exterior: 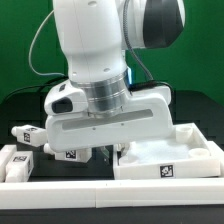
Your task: Assemble one leg
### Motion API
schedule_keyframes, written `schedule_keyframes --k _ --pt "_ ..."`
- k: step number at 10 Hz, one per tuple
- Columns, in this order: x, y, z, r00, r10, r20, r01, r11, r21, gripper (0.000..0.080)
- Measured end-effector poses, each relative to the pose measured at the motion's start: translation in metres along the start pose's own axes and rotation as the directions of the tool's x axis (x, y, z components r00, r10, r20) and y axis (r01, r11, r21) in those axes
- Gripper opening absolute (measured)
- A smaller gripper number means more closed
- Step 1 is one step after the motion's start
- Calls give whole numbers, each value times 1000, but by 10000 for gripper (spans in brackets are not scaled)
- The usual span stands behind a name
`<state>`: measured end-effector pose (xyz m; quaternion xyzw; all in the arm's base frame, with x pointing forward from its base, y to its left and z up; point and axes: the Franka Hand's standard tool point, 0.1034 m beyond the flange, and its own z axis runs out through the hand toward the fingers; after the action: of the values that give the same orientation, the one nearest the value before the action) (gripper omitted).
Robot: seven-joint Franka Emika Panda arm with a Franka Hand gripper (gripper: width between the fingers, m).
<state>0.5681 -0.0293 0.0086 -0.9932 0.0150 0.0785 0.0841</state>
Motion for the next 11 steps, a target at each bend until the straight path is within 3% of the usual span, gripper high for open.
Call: schedule_keyframes --k 5,8,11 --pt "0 -1 0 1000 2 0 -2 1000 -1 54" --pt "18 -7 -2 1000 8 -20 -9 999 -38 54" --pt "34 -9 -5 998 45 -37 -49 994 -97 54"
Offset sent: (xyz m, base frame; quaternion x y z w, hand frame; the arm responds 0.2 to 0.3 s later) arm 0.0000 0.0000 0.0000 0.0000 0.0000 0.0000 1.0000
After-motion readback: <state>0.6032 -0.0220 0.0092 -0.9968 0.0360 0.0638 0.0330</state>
